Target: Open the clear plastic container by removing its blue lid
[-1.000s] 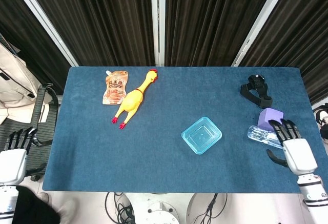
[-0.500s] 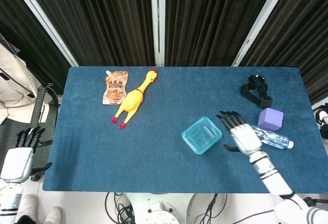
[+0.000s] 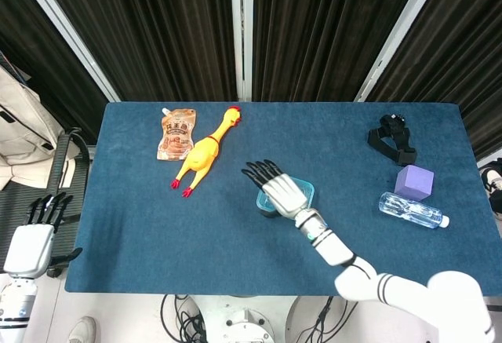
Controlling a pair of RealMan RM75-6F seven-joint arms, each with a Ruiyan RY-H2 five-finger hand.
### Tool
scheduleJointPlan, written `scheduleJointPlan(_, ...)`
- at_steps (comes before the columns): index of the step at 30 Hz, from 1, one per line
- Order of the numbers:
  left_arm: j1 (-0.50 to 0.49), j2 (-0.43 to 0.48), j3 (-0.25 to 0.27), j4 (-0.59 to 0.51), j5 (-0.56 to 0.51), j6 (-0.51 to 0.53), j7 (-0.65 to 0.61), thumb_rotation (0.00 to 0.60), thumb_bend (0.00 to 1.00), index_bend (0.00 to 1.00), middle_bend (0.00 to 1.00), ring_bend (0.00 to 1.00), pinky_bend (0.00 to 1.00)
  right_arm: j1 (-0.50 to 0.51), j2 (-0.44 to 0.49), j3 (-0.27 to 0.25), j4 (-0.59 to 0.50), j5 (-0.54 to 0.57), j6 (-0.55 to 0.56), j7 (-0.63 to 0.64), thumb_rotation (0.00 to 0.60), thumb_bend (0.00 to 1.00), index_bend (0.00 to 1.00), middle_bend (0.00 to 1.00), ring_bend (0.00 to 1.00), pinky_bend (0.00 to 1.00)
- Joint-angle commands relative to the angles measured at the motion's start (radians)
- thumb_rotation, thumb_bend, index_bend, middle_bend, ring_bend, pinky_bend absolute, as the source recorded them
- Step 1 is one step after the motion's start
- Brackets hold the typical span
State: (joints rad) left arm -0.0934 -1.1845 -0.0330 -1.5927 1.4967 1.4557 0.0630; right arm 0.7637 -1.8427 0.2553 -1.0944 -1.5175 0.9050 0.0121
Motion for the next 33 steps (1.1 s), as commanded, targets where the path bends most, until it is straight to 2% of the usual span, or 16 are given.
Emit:
scheduleJointPlan(1, 0.002, 0.001, 0.002, 0.0, 0.002, 0.004, -0.002, 0.6, 0.0, 0.1, 0.05, 0.0, 0.0, 0.037, 0.041, 0.026, -0.054, 0.063, -0.077, -0.035, 0.6, 0.08, 0.01, 0.07, 0.0, 0.0)
scheduleJointPlan(6, 0.003, -0.013, 0.0, 0.008, -0.011, 0.0, -0.014, 0.6, 0.0, 0.1, 0.05, 0.0, 0.0, -0.037, 0.25, 0.003, -0.257, 0.122, -0.093, 0.034, 0.6, 0.12, 0.01, 0.16, 0.0, 0.0)
scheduleJointPlan(9, -0.002, -0.022, 0.001, 0.009, -0.011, -0.007, -0.01, 0.6, 0.0, 0.1, 0.05, 0.0, 0.0, -0.08, 0.347, -0.018, -0.312, 0.131, -0.076, 0.077, 0.6, 0.2, 0.01, 0.21, 0.0, 0.0)
scheduleJointPlan(12, -0.006, -0.026, -0.001, 0.004, -0.011, -0.01, 0.0, 0.6, 0.0, 0.1, 0.05, 0.0, 0.0, -0.104, 0.405, -0.038, -0.322, 0.139, -0.077, 0.131, 0.6, 0.24, 0.01, 0.21, 0.0, 0.0)
scheduleJointPlan(18, -0.012, -0.024, -0.002, -0.019, -0.011, -0.013, 0.03, 0.6, 0.0, 0.1, 0.05, 0.0, 0.0, -0.112, 0.451, -0.09, -0.294, 0.085, -0.102, 0.305, 0.6, 0.25, 0.01, 0.19, 0.0, 0.0)
scheduleJointPlan(24, -0.009, -0.015, -0.001, -0.041, -0.009, -0.002, 0.05, 0.6, 0.0, 0.1, 0.05, 0.0, 0.0, -0.118, 0.462, -0.16, -0.275, -0.02, -0.06, 0.419, 0.6, 0.25, 0.01, 0.18, 0.0, 0.0)
scheduleJointPlan(28, -0.004, -0.01, 0.004, -0.045, -0.011, 0.0, 0.05, 0.6, 0.0, 0.1, 0.05, 0.0, 0.0, -0.129, 0.491, -0.19, -0.278, -0.064, -0.013, 0.442, 0.6, 0.27, 0.01, 0.18, 0.0, 0.0)
scheduleJointPlan(33, 0.003, -0.006, 0.009, -0.047, -0.012, 0.006, 0.043, 0.6, 0.0, 0.1, 0.05, 0.0, 0.0, -0.134, 0.55, -0.223, -0.32, -0.09, 0.006, 0.503, 0.6, 0.36, 0.01, 0.2, 0.0, 0.0)
